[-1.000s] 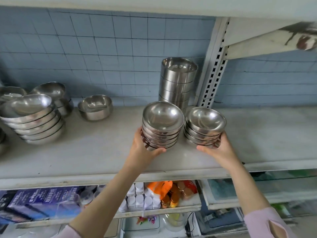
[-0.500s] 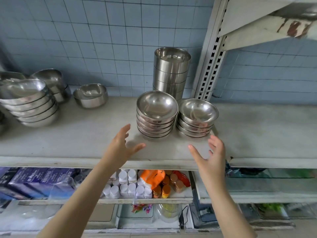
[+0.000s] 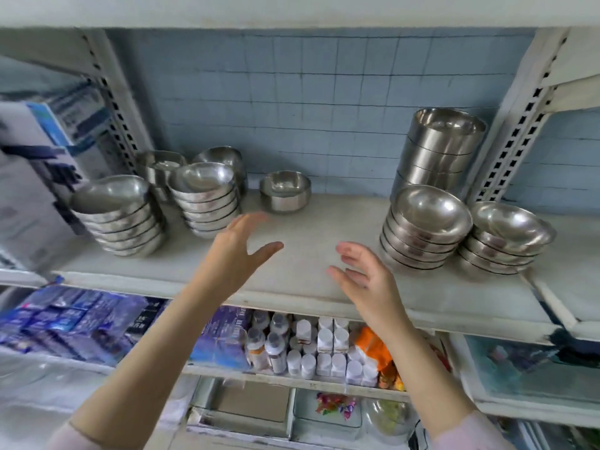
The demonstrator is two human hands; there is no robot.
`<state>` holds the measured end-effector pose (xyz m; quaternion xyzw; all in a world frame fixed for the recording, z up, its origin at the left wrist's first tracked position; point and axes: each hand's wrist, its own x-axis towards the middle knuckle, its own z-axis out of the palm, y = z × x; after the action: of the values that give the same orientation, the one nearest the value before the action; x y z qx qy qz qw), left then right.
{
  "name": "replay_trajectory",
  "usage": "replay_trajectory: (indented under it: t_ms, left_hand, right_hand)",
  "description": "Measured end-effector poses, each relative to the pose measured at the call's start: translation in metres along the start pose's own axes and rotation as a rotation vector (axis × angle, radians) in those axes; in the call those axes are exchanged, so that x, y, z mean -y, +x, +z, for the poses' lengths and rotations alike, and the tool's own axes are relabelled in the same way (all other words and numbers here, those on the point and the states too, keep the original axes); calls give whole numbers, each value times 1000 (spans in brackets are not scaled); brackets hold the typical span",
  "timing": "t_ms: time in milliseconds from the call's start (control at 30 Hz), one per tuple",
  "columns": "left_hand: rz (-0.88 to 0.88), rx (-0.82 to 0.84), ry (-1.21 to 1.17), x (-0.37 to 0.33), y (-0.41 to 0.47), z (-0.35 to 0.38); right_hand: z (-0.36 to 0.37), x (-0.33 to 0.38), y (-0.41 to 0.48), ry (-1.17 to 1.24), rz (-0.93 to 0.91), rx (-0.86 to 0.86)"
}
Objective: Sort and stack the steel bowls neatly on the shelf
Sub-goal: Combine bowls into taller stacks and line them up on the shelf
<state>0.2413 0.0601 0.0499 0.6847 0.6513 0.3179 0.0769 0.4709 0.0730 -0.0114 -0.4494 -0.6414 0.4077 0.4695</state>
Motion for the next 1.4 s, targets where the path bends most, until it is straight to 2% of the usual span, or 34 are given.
replay_trajectory:
  t_ms: [167, 400, 500, 600, 667, 800, 967, 1067, 1400]
  left_hand:
    - [69, -28, 51, 31, 31, -48]
    - [103, -25, 172, 51, 107, -83]
    - [42, 60, 211, 51, 143, -85]
    - [-48, 214, 270, 53, 182, -78]
    - [-120, 327, 342, 57, 210, -70]
    - [-154, 513, 526, 68, 249, -50]
    - [-218, 629, 702, 81, 269, -31]
    - [-268, 720, 715, 80, 275, -25]
    - [-351, 815, 809, 87, 297, -10]
  right_hand:
    - [46, 11, 42, 59, 23, -39]
    - [71, 4, 118, 93, 93, -136]
    - [76, -9, 149, 65, 163, -121]
    - [80, -22, 175, 22, 212, -43]
    - [81, -28, 189, 6, 209, 14]
    - [86, -41, 211, 23, 126, 73]
    - [95, -60, 224, -18, 71, 29]
    - [95, -65, 228, -42, 56, 20]
    - [83, -65, 216, -36, 34, -127]
